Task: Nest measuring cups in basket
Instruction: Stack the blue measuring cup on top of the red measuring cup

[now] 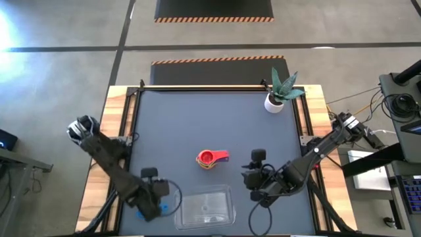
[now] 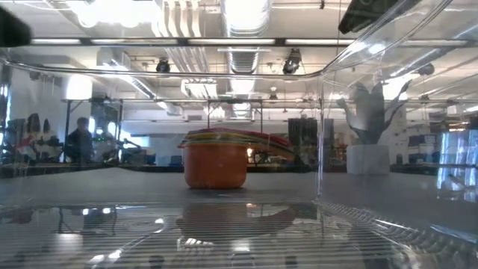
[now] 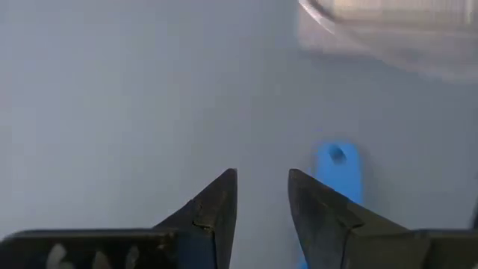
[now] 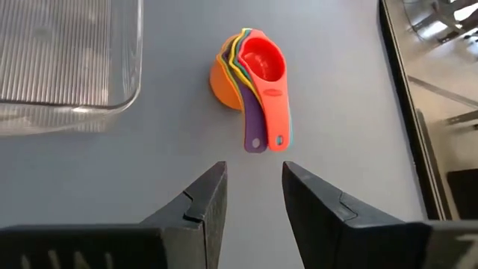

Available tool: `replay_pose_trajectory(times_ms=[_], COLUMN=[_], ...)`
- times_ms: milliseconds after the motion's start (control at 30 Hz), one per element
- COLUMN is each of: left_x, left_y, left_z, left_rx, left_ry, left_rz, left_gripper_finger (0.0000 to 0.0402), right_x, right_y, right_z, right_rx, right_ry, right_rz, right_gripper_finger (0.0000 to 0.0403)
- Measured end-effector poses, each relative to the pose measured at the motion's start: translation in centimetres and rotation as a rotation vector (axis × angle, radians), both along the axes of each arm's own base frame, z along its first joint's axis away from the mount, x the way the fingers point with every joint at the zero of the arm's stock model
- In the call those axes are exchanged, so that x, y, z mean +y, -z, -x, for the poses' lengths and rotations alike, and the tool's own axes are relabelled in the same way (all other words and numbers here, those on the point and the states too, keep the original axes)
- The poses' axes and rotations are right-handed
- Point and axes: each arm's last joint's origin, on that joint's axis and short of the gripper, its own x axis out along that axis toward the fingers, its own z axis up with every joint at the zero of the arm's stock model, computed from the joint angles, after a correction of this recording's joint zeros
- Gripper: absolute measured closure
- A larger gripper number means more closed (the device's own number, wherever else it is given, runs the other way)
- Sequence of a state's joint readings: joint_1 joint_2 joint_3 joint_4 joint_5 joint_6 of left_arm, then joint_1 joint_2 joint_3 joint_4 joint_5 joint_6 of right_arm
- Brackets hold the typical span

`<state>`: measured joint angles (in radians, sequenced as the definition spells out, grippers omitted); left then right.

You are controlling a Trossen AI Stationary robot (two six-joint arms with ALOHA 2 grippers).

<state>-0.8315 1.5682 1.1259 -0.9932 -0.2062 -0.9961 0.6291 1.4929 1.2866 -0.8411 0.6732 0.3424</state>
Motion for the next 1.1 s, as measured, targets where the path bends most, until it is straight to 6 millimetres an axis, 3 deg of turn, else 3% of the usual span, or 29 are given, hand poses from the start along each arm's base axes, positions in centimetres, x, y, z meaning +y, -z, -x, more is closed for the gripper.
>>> replay_pose_trajectory(times_ms=[267, 467, 933, 1100], left_x=[-3.7, -3.9, -2.9, -2.8], left_y=[0.7, 2.3, 6.4, 7.0], left_z=[3.1, 5.8, 6.7, 6.7], left_rx=[0.048, 0.086, 0.121, 0.123], left_ry=[-0.061, -0.145, -0.173, -0.164], left_rz=[0.037, 0.08, 0.137, 0.169], left_gripper_finger=[0.0286, 0.0282, 0.0284, 0.0331], right_x=[0.2, 0.2, 0.4, 0.4], right_y=[0.4, 0.4, 0.3, 0.3], right_z=[-0.2, -0.2, -0.3, -0.3], right_rx=[0.007, -0.009, -0.031, -0.027], right_ry=[0.004, 0.019, 0.037, 0.025], right_rz=[0.003, -0.014, -0.039, -0.028], right_gripper_finger=[0.0285, 0.0285, 0.0287, 0.0292])
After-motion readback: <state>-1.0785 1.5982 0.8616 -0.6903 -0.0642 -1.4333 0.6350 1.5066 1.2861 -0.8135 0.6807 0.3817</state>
